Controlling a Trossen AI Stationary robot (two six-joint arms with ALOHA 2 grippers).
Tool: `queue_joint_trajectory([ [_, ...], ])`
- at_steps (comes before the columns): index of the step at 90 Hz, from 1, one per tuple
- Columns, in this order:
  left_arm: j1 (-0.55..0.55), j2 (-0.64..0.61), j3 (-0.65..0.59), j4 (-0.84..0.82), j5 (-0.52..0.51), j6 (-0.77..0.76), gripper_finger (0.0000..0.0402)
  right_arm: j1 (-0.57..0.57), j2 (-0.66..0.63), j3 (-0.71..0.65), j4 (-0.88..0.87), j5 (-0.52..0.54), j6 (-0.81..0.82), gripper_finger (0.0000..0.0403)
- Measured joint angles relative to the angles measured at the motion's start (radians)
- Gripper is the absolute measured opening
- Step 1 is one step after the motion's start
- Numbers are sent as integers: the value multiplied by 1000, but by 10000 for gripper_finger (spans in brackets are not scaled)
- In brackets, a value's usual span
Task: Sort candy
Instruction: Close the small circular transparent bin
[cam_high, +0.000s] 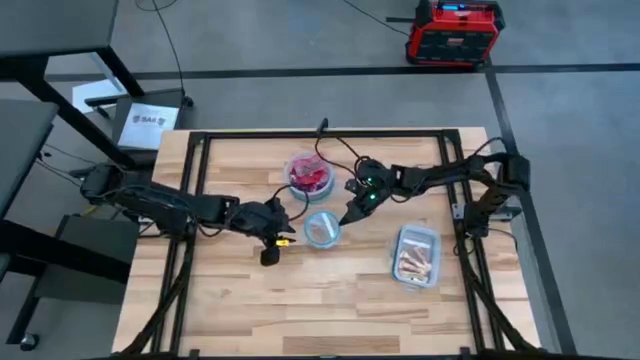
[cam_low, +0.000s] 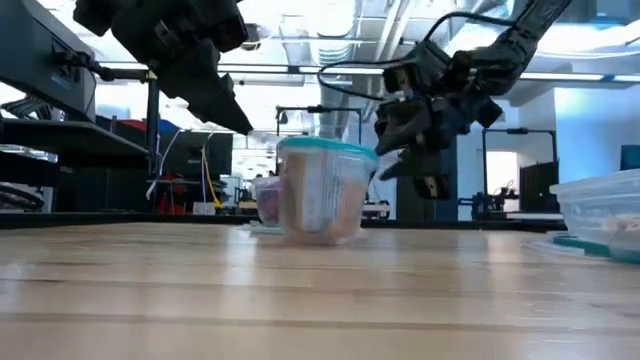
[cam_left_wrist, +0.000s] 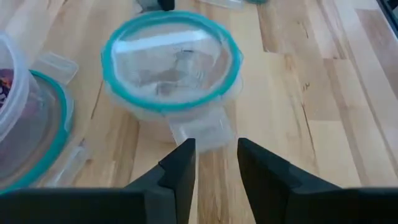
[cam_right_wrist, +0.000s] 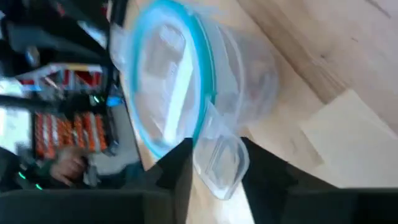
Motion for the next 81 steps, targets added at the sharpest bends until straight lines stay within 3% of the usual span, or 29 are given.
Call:
queue_joint_trajectory([
  [8, 0, 0, 0, 0, 1, -11, 107, -18, -14, -5, -150, -32, -118, 150],
  [20, 1, 0, 5, 0, 1, -16, 107, -22, -103, -3, -314, 0, -263, 165],
  [50, 10, 0, 6, 9, -15, 12, 107, 54, -121, -2, -105, 108, -265, 164],
  [69, 10, 19, -24, 109, 8, -20, 107, 130, -143, -4, -172, 139, -287, 163],
  [81, 10, 84, -22, 238, 86, 15, 107, 175, -242, -3, -256, 237, -315, 163],
])
